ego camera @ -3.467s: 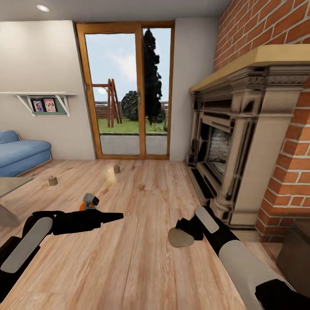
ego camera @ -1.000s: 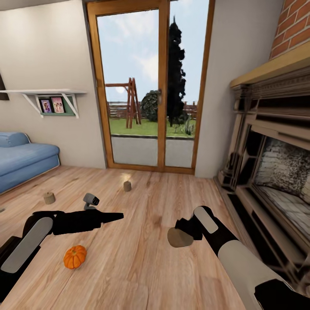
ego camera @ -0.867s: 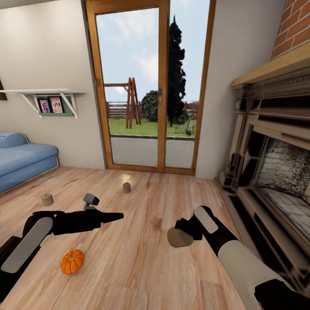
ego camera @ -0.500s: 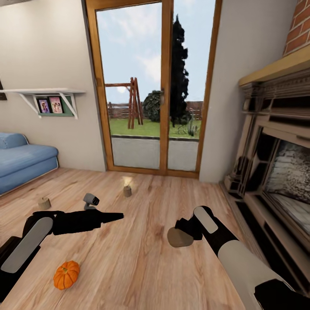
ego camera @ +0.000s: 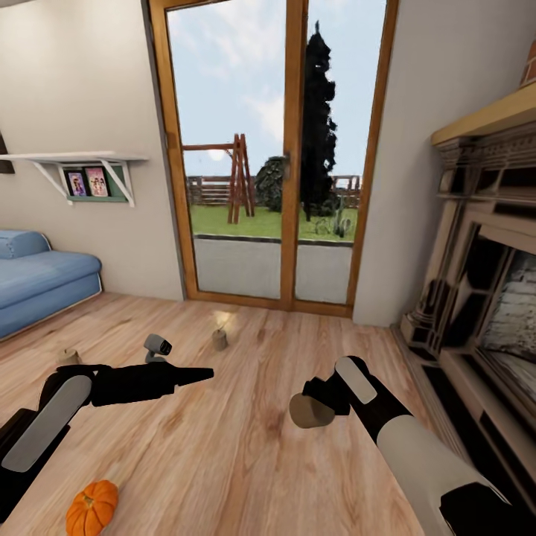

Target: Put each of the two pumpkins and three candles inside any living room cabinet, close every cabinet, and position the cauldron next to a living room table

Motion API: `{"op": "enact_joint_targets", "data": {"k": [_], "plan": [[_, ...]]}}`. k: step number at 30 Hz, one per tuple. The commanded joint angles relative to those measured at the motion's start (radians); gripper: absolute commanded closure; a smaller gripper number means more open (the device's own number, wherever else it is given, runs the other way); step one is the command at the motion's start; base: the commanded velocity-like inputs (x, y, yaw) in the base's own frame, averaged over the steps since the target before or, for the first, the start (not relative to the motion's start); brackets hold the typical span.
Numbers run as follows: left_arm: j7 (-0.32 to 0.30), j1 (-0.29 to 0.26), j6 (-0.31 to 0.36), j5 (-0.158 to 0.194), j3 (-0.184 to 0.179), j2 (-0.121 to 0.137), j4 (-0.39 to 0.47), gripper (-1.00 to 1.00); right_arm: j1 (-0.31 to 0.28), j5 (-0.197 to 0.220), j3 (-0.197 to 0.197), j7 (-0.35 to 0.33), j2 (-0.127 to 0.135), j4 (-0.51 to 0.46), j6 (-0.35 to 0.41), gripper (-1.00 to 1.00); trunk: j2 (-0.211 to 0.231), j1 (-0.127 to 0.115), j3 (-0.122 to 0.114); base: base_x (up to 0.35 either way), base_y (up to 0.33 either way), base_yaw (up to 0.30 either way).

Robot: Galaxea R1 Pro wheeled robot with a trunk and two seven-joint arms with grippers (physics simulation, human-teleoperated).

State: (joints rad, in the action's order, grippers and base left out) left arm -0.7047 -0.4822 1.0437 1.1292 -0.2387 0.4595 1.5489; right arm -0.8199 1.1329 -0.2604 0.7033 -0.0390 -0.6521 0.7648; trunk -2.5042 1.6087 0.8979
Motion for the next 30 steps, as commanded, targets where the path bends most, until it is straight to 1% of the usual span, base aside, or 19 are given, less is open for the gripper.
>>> {"op": "enact_joint_targets", "data": {"k": [1, 16, 21, 30], "plan": [[-0.003, -0.001, 0.004, 0.000, -0.001, 0.001, 0.000, -1.00, -0.001, 0.011, -0.003, 0.011, 0.001, -0.001, -0.002, 1.00, 0.000, 0.000, 0.001, 0.314, -0.144, 0.001], [-0.001, -0.001, 0.004, 0.000, -0.001, 0.000, -0.001, -1.00, -0.001, 0.011, -0.005, 0.011, 0.000, -0.001, -0.005, 1.00, 0.000, 0.000, 0.001, 0.313, -0.144, 0.013], [-0.001, -0.001, 0.004, 0.000, -0.002, 0.000, -0.001, -1.00, -0.001, 0.011, -0.006, 0.011, -0.001, -0.001, -0.006, 1.00, 0.000, 0.000, -0.002, 0.313, -0.144, 0.196], [-0.001, -0.001, 0.004, 0.000, -0.002, 0.000, -0.001, -1.00, -0.001, 0.011, -0.006, 0.011, -0.001, -0.001, -0.006, 1.00, 0.000, 0.000, -0.008, 0.313, -0.144, 0.254]]}}
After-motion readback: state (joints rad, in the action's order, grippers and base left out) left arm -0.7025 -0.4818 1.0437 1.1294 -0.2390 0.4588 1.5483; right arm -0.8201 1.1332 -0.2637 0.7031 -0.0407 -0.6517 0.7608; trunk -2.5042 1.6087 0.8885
